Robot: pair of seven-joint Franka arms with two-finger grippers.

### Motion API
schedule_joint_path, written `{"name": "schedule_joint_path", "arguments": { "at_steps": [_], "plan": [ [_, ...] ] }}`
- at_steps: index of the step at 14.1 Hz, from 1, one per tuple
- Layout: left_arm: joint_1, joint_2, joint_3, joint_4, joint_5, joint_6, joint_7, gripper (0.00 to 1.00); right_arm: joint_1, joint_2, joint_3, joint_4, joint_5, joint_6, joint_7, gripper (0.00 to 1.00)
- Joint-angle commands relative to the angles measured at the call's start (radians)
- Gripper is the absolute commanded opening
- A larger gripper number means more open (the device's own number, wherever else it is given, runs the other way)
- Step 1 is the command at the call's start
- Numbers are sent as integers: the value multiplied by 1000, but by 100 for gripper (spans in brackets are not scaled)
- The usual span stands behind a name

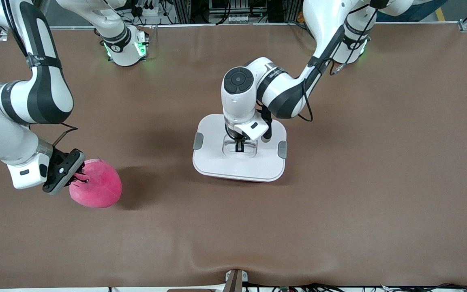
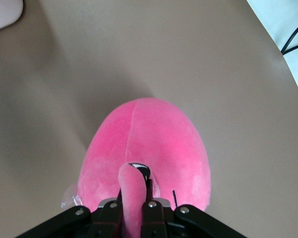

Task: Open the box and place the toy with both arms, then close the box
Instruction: 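Lift the lid with the left gripper while the right gripper lifts the toy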

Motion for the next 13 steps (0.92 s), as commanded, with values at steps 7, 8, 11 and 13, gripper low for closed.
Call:
{"name": "schedule_joint_path", "arguments": {
  "at_steps": [7,8,11,13],
  "plan": [
    [1,-24,-2,-19,10,-11,-39,5,20,13,-1,36,19,-68,135,0],
    [1,-24,-2,-19,10,-11,-41,4,22,13,-2,45,28,-86,166,0],
    [1,-24,-2,-18,10,-11,-39,1,26,13,-1,47,30,-106,199,0],
    [1,-24,-2,-18,10,-11,-32,0,16,14,-2,45,87,-137,205,0]
  ]
}}
